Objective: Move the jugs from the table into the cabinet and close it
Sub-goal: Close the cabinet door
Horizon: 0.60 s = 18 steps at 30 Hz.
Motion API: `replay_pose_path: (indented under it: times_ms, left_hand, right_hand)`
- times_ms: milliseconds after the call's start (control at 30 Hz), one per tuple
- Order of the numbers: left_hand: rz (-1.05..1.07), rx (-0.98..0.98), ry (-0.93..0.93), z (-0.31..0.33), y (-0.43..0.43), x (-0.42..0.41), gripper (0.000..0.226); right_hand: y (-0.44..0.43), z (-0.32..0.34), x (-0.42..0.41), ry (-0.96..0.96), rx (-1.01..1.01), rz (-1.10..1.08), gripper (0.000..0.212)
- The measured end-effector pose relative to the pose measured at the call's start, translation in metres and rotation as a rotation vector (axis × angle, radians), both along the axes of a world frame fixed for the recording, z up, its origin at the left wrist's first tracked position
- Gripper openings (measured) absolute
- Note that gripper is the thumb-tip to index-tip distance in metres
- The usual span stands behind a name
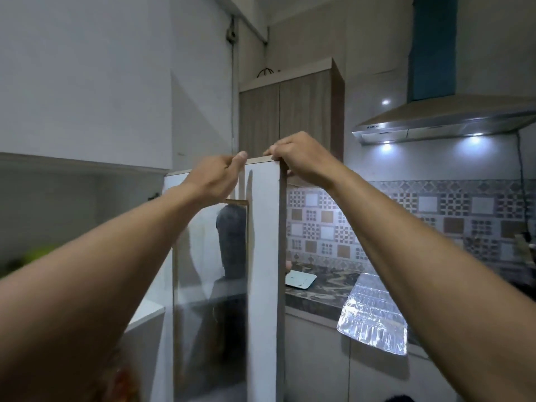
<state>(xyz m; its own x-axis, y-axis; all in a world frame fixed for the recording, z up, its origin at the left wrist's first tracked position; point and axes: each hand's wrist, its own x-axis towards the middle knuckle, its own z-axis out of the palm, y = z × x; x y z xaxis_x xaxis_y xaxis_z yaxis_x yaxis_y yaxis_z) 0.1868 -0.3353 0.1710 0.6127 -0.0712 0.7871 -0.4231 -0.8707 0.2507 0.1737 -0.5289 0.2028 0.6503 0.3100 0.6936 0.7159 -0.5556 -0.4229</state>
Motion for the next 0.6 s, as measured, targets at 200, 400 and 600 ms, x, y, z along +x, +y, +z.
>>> replay_pose_path:
  times_ms: [200, 400, 600]
  left_hand:
    - [-0.012, -0.226, -0.173, -0.004, 0.048, -0.087, 0.061]
    - [0.142, -0.351, -0.173, -0.006, 0.116, -0.159, 0.065]
    - [0.605, -0.09, -0.255, -0.023, 0.198, -0.199, 0.048]
  right_hand:
    - [0.077, -0.017, -0.047, 0.222, 0.173, 0.341, 0.05]
    - [0.179, -0.038, -0.06, 0.225, 0.035, 0.464, 0.042]
    - [0.282, -0.059, -0.061, 0.155, -0.167, 0.499, 0.077]
